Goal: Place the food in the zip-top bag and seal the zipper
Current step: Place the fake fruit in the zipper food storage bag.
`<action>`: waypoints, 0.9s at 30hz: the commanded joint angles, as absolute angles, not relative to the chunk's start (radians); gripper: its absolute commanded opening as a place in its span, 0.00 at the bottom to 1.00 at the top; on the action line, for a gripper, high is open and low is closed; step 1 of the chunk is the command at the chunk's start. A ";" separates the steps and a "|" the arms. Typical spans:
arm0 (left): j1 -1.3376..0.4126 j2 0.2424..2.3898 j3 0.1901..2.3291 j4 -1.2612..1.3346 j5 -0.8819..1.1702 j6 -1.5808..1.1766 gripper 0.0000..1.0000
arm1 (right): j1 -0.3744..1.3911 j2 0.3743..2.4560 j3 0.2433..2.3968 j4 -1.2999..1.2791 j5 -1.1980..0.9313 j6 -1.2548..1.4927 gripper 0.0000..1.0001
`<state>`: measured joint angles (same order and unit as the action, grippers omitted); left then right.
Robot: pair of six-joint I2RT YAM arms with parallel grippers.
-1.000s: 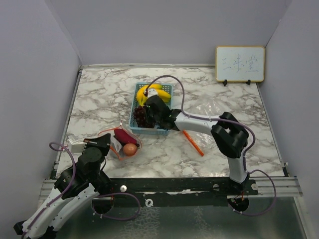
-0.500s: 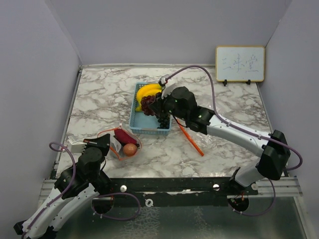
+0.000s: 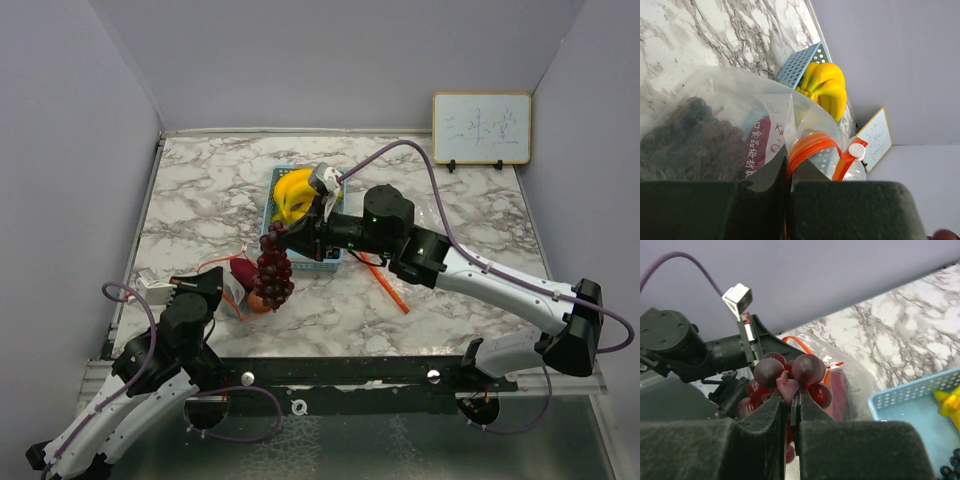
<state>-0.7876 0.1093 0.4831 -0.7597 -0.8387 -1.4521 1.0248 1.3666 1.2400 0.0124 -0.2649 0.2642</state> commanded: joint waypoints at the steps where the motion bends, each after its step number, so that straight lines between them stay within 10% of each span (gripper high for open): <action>1: -0.790 0.123 0.467 -0.720 -0.856 -1.446 0.00 | 1.047 1.363 1.271 0.102 -0.391 0.267 0.03; 27: -0.789 0.106 0.448 -0.697 -0.845 -1.443 0.00 | 1.070 1.498 1.367 0.133 -0.484 0.302 0.02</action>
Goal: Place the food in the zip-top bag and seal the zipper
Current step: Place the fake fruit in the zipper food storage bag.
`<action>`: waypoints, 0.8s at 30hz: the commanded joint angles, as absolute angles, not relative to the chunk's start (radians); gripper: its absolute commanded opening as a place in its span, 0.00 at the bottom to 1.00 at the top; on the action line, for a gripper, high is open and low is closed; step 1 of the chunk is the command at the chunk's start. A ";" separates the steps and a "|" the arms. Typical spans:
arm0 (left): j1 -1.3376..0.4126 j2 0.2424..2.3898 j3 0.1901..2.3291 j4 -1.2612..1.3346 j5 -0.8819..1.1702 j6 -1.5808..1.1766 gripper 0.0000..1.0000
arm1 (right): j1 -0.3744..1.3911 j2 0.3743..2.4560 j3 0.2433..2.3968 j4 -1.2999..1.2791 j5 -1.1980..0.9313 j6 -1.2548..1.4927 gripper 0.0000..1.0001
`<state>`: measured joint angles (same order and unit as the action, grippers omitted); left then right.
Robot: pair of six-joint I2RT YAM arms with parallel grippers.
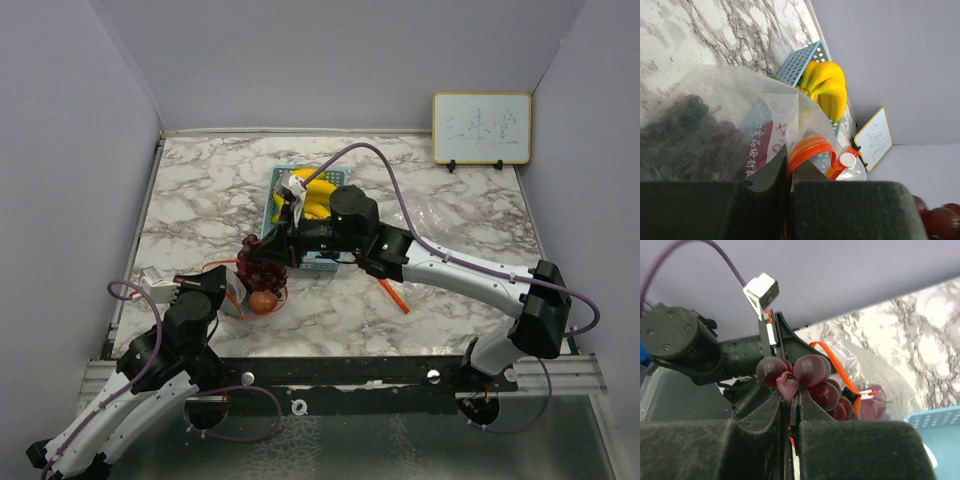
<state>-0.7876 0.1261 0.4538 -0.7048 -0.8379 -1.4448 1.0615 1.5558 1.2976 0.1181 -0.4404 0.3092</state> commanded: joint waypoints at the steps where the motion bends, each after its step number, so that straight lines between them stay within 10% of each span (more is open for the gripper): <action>1: -0.789 0.105 0.447 -0.697 -0.845 -1.444 0.00 | 1.071 1.496 1.372 0.129 -0.494 0.301 0.02; 24: -0.789 0.175 0.490 -0.585 -0.835 -1.388 0.00 | 1.087 1.704 1.330 0.158 -0.516 0.340 0.02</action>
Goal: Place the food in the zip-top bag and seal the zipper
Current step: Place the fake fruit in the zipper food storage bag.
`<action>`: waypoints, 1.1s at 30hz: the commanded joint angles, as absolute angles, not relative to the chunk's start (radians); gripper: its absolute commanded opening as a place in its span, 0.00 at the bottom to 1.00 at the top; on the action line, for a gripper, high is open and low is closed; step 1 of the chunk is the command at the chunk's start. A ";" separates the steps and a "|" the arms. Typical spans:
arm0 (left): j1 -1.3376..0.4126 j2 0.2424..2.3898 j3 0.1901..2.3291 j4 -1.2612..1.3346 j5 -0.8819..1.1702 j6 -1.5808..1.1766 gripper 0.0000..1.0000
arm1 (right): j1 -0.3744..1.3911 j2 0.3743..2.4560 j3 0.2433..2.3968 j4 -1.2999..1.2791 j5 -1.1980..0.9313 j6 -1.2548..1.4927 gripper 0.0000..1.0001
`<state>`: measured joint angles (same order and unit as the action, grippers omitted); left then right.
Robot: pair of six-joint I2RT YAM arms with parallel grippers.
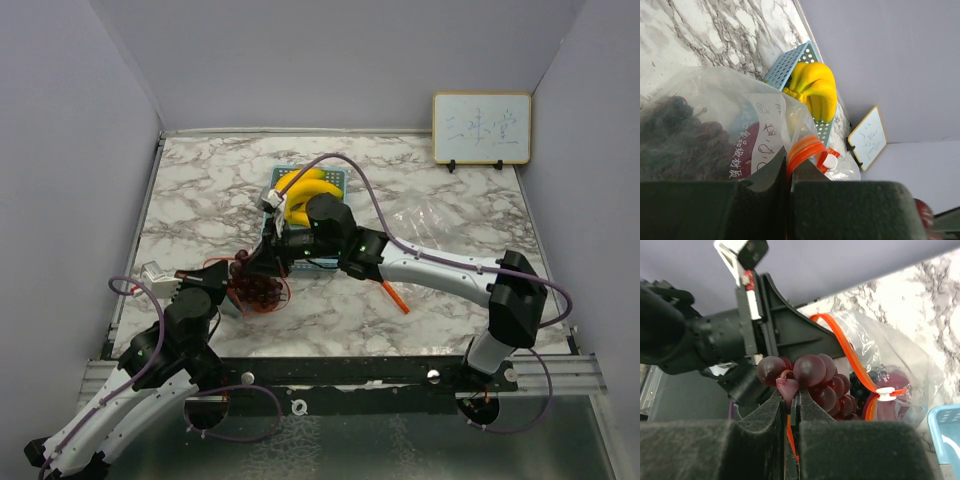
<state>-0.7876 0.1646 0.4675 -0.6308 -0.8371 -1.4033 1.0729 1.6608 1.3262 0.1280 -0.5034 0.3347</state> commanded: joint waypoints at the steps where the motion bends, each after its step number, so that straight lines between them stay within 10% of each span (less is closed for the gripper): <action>1: -0.789 0.176 0.491 -0.585 -0.834 -1.388 0.00 | 1.090 1.717 1.333 0.152 -0.506 0.337 0.03; 18: -0.788 0.138 0.545 -0.605 -0.874 -1.323 0.00 | 1.174 1.845 1.390 -0.099 -0.197 0.223 0.03; 25: -0.789 0.162 0.534 -0.568 -0.849 -1.308 0.00 | 1.174 1.749 1.354 -0.107 -0.107 0.228 0.56; 33: -0.789 0.151 0.539 -0.579 -0.848 -1.315 0.00 | 1.172 1.563 1.224 -0.107 0.000 0.300 0.69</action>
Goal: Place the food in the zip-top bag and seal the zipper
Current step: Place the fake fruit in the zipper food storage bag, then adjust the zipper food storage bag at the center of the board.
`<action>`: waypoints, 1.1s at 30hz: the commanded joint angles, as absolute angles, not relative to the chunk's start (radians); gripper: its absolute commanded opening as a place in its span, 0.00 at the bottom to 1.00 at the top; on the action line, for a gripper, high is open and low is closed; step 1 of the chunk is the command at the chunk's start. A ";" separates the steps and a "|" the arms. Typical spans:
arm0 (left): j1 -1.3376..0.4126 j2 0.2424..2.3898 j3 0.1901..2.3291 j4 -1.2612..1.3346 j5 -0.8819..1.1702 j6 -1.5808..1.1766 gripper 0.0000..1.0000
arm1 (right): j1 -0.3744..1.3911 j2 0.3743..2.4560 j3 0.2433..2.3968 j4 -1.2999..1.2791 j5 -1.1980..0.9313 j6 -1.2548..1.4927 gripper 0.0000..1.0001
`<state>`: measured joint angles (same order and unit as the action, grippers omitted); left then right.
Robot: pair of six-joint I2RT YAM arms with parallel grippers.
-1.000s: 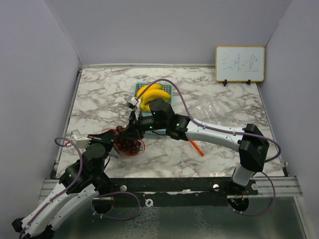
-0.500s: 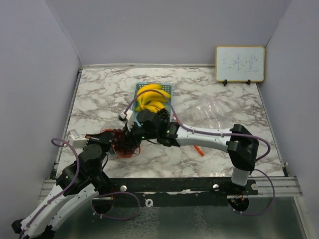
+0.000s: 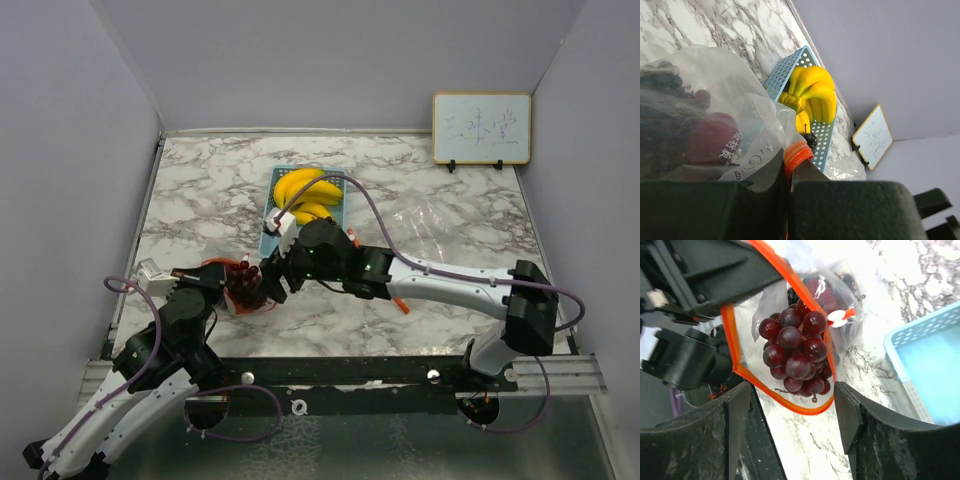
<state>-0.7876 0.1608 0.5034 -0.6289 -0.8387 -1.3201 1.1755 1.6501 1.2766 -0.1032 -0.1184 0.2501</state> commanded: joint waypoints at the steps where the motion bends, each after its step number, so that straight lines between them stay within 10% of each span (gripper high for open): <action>1: -0.789 0.153 0.542 -0.581 -0.849 -1.314 0.00 | 1.173 1.564 1.220 -0.132 0.028 0.317 0.68; 27: -0.788 0.158 0.549 -0.565 -0.823 -1.317 0.00 | 1.165 1.789 1.151 0.048 0.022 0.463 0.53; 33: -0.789 0.141 0.551 -0.581 -0.829 -1.318 0.00 | 1.164 1.808 1.180 0.009 0.027 0.459 0.03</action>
